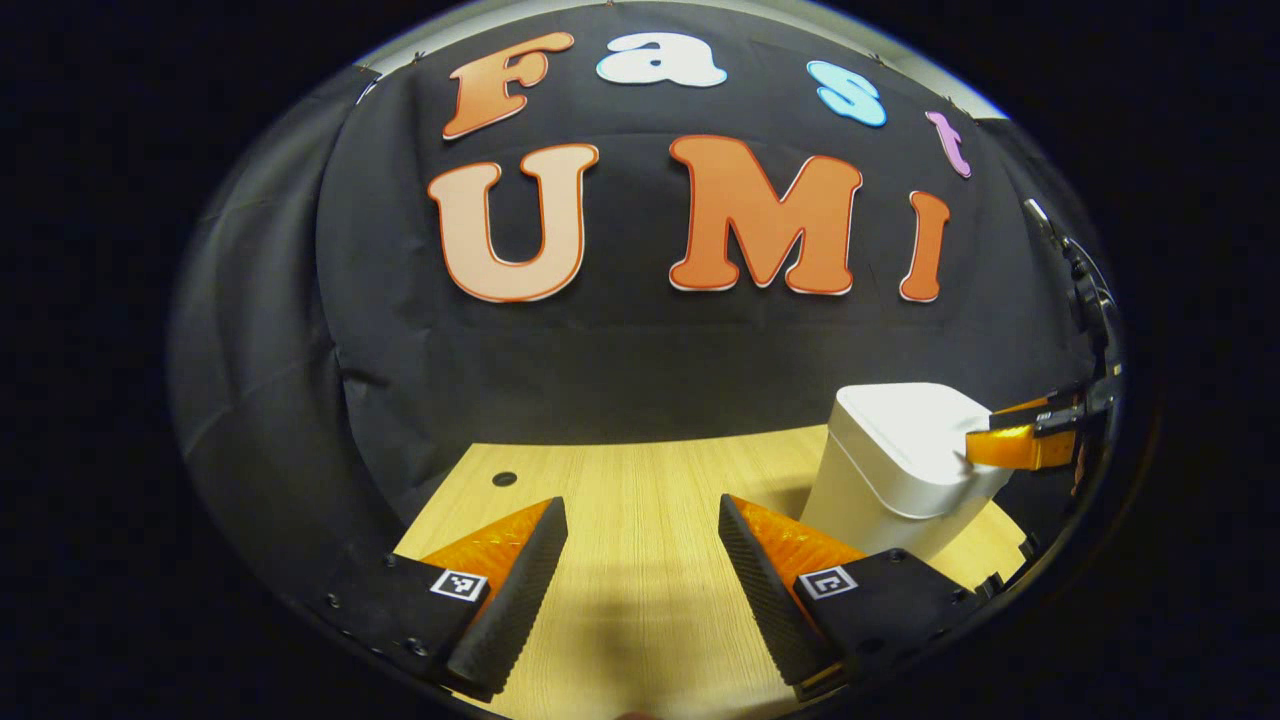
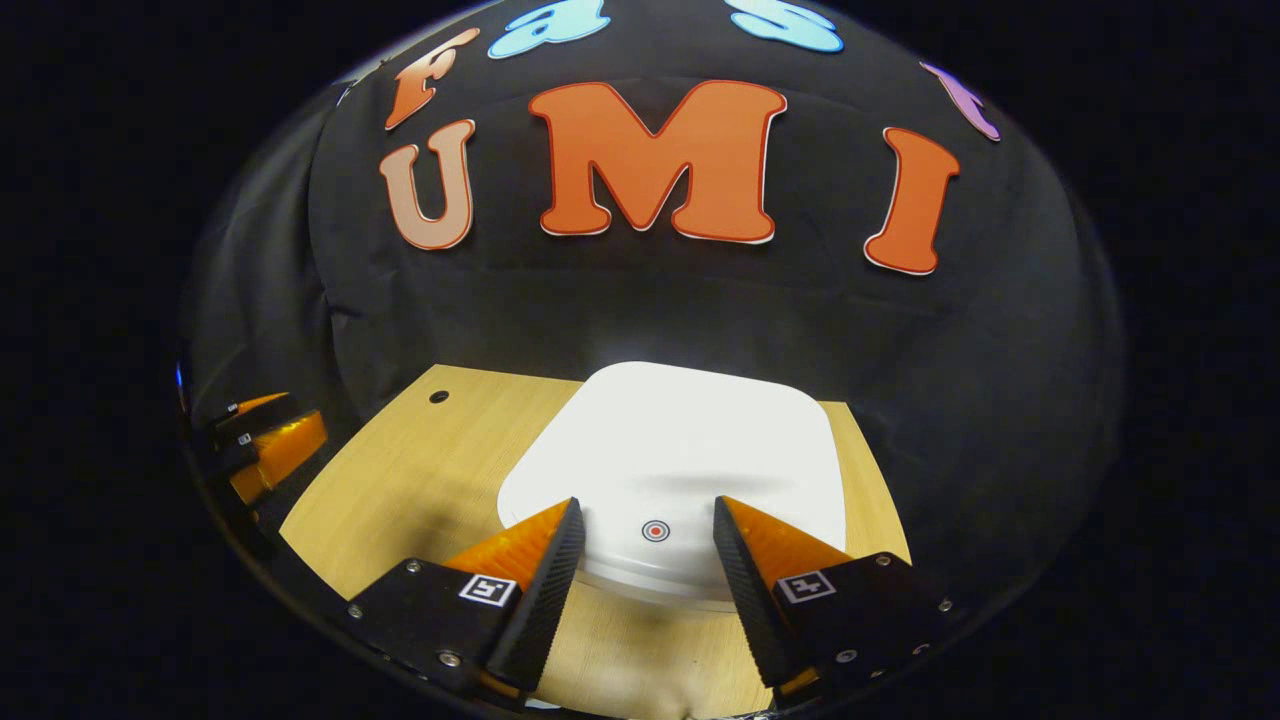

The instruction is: Press the lid of the desktop garbage bin to open it, pick up the crumpled paper on the desktop and throw it into the bin, then pick up the pop can on the desktop and drop it into the bin, and finally close the garbage bin lid.

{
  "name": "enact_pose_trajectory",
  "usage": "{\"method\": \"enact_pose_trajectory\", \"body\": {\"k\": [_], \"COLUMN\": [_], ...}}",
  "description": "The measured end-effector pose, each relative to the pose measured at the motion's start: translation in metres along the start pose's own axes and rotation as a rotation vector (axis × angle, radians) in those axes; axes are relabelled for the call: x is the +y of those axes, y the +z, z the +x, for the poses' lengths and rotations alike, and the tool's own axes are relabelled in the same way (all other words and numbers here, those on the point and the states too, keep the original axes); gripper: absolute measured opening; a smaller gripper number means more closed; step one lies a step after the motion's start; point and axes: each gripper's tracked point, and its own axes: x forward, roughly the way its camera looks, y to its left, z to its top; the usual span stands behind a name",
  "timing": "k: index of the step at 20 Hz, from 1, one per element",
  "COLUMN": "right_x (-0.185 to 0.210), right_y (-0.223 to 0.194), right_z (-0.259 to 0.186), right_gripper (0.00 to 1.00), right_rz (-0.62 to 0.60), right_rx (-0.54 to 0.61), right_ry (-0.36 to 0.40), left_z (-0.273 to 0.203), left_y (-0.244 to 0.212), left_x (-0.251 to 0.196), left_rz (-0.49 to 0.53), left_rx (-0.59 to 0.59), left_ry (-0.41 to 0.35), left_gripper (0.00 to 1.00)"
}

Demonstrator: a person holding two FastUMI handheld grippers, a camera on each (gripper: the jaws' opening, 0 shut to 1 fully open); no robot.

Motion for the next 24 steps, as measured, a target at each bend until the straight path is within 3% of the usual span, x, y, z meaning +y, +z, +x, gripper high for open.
{"method": "enact_pose_trajectory", "body": {"k": [2,3,10,15,20,24], "right_x": [0.004,0.008,0.024,0.037,0.066,0.079], "right_y": [0.007,0.013,0.066,0.085,0.105,0.108], "right_z": [-0.002,-0.003,-0.018,-0.026,-0.038,-0.045], "right_gripper": [0.75,0.8,0.87,0.89,0.9,0.92], "right_rz": [-0.003,-0.001,-0.06,-0.08,-0.101,-0.124], "right_rx": [-0.043,-0.069,-0.32,-0.415,-0.507,-0.542], "right_ry": [0.003,0.006,-0.023,-0.018,0.038,0.059], "left_z": [-0.003,-0.004,-0.016,-0.028,-0.045,-0.054], "left_y": [0.016,0.026,0.065,0.09,0.114,0.12], "left_x": [-0.001,0.002,0.009,0.01,0.01,0.017], "left_rz": [-0.017,-0.012,0.041,0.043,0.03,0.035], "left_rx": [-0.035,-0.06,-0.215,-0.324,-0.432,-0.47], "left_ry": [-0.008,0.0,0.048,0.055,0.042,0.073], "left_gripper": [0.97,0.97,0.95,0.98,0.99,0.96]}}
